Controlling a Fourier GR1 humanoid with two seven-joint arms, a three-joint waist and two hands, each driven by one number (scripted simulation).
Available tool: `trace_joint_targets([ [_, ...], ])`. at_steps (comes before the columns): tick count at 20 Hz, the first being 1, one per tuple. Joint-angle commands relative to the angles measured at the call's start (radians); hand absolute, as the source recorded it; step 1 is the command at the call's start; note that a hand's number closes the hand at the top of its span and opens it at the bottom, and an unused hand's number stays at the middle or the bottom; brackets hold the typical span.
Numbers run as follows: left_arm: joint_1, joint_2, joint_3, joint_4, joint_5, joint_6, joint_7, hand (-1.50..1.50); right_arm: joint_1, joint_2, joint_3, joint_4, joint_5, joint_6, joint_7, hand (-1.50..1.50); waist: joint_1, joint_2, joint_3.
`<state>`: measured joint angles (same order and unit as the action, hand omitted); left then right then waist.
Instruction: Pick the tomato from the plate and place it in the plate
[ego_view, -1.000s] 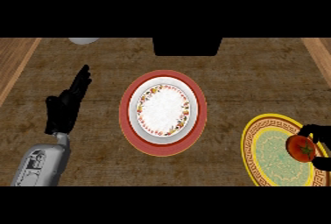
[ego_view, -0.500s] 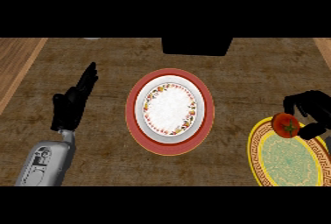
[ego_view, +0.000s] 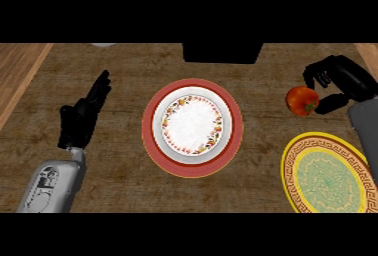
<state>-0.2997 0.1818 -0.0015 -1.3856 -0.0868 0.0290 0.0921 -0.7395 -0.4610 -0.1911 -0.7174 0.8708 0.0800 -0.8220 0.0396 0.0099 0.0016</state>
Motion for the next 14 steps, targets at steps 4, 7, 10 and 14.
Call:
trace_joint_targets([
  [4,0.052,0.010,0.013,-0.024,-0.006,0.001,-0.022,0.00,-0.141,0.052,-0.011,-0.010,-0.104,0.136,-0.104,1.50,-0.025,-0.010,-0.002],
  [7,0.020,0.018,0.037,0.005,-0.007,0.010,-0.008,0.00,-0.145,0.157,0.051,-0.082,-0.102,0.202,-0.009,1.50,-0.039,-0.014,-0.002],
  [10,0.027,0.018,0.036,-0.006,0.002,-0.009,0.004,0.00,-0.174,0.191,0.072,-0.055,-0.098,0.236,0.039,1.50,-0.032,-0.010,-0.002],
  [14,0.039,0.023,0.055,0.000,0.009,-0.014,-0.022,0.00,-0.139,0.291,0.124,-0.113,-0.086,0.241,0.146,1.50,-0.034,-0.010,-0.002],
])
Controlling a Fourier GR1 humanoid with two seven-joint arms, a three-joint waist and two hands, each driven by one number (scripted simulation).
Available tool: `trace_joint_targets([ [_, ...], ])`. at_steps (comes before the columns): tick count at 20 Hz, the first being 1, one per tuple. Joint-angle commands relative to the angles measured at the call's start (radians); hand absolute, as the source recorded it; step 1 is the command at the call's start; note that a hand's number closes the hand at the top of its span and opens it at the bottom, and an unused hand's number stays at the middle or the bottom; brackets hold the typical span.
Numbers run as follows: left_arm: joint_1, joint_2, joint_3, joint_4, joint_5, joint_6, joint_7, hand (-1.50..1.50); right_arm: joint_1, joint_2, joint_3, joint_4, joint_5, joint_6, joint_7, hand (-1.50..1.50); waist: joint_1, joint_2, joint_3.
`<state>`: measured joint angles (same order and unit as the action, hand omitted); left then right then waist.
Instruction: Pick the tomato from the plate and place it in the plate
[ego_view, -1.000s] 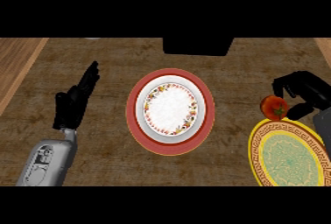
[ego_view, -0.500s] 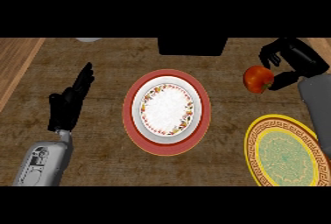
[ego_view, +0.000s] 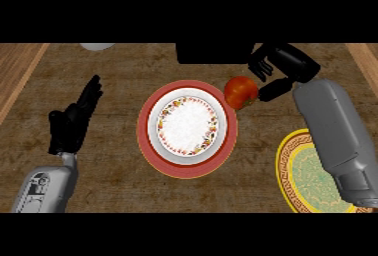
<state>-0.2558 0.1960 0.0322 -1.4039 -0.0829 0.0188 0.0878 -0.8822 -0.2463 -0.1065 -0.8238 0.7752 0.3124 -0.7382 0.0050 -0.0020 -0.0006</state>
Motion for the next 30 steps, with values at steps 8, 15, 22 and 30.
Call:
trace_joint_targets([
  [8,-0.008,-0.022,-0.008,-0.011,-0.009,-0.005,0.024,0.00,0.023,0.243,0.205,-0.006,0.058,-0.112,0.196,1.50,0.005,0.003,0.000],
  [15,-0.031,-0.008,0.008,-0.013,-0.003,-0.019,0.030,0.00,0.068,0.246,0.449,0.071,0.026,-0.266,0.356,1.50,0.018,0.004,0.001],
  [22,-0.029,-0.020,-0.007,-0.008,-0.019,-0.021,0.008,0.00,0.018,0.246,0.582,0.289,-0.195,-0.325,0.352,-1.50,0.050,0.013,0.001],
  [30,-0.054,-0.062,-0.022,0.015,-0.041,0.015,-0.009,0.00,0.049,0.246,0.540,0.241,-0.512,-0.288,0.248,-1.50,0.053,0.018,0.002],
])
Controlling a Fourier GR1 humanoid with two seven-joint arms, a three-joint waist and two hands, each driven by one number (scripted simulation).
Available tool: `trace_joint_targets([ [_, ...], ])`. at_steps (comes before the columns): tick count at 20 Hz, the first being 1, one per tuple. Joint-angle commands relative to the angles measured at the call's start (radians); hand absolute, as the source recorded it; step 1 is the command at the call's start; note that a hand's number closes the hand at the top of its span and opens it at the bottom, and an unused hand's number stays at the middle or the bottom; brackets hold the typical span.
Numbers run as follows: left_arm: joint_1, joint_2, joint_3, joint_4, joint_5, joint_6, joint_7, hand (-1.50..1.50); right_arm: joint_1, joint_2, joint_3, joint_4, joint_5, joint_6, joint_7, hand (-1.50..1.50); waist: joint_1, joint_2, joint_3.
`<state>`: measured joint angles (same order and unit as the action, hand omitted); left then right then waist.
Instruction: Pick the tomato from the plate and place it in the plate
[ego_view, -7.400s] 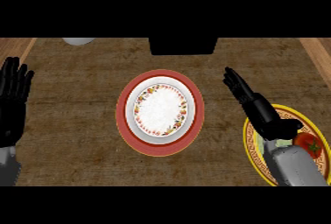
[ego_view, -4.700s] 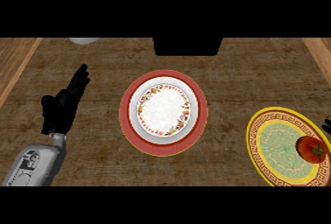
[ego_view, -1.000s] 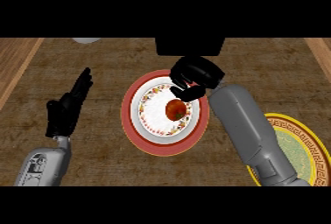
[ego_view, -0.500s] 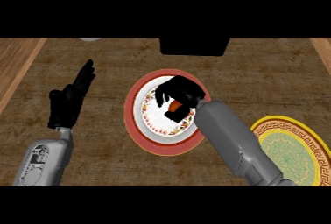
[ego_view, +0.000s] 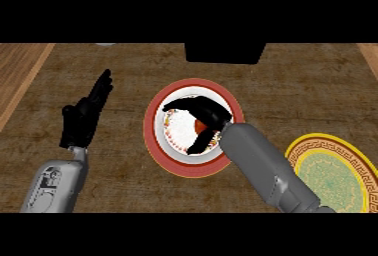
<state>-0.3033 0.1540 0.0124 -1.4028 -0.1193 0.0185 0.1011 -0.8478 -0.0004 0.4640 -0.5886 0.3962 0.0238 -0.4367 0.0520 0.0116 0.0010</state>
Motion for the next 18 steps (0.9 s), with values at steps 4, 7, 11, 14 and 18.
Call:
trace_joint_targets([
  [4,0.005,0.017,0.023,0.013,0.018,-0.020,0.001,0.00,-0.048,0.000,-0.154,0.006,-0.255,0.023,0.001,-1.50,-0.018,-0.004,0.000],
  [7,0.007,0.024,0.023,-0.014,0.005,-0.011,0.008,0.00,-0.073,-0.054,-0.261,0.037,-0.286,0.093,0.002,-1.50,-0.040,-0.008,-0.001],
  [11,0.052,0.017,0.020,-0.039,0.009,-0.012,0.002,0.00,-0.083,-0.181,-0.356,0.119,-0.336,0.158,-0.057,-1.50,-0.034,-0.006,0.000],
  [14,0.029,-0.018,-0.001,-0.013,-0.013,0.015,-0.004,0.00,-0.137,-0.255,-0.421,0.216,-0.367,0.214,-0.118,-1.50,-0.024,0.002,0.000],
  [18,0.043,-0.003,0.010,-0.008,-0.003,-0.008,-0.032,0.00,-0.185,-0.333,-0.424,0.331,-0.335,0.316,-0.175,-1.50,-0.011,0.006,0.000],
])
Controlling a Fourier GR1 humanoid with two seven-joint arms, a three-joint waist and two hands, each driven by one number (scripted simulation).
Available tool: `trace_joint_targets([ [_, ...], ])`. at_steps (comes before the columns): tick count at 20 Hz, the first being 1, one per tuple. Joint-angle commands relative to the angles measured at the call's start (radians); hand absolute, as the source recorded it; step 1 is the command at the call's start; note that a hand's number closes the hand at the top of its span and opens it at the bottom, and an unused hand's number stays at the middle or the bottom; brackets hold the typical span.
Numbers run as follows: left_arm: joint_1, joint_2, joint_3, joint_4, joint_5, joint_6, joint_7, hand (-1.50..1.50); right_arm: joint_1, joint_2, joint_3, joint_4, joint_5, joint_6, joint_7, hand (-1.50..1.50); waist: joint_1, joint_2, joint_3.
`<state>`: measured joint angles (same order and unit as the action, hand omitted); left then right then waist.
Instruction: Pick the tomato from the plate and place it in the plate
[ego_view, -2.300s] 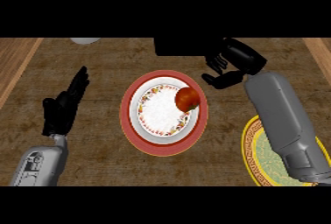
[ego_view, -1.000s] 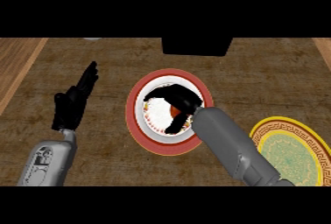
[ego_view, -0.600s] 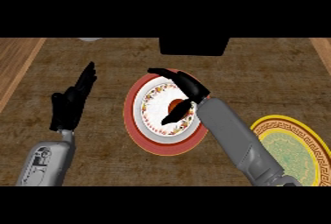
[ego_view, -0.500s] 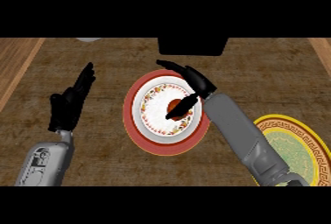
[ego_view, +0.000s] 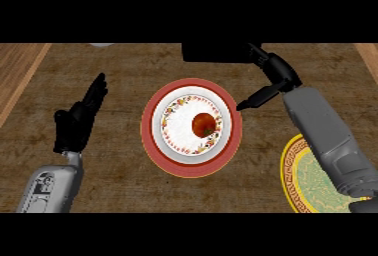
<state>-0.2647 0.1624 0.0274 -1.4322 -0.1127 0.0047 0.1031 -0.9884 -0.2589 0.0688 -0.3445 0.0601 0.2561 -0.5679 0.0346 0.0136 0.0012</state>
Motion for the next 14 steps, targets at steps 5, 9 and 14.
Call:
trace_joint_targets([
  [5,0.021,-0.027,-0.043,-0.061,-0.014,-0.003,0.028,0.00,-0.071,-0.153,-0.030,0.156,0.033,0.114,-0.103,-1.50,0.033,0.007,0.001],
  [9,-0.060,-0.014,-0.016,0.003,-0.014,-0.001,0.030,0.00,-0.075,-0.182,-0.039,0.198,0.038,0.168,-0.158,-1.50,0.032,0.017,0.002],
  [14,-0.069,-0.027,-0.024,0.004,-0.013,-0.001,0.021,0.00,-0.067,-0.214,-0.050,0.226,0.041,0.172,-0.189,-1.50,0.045,0.024,0.003],
])
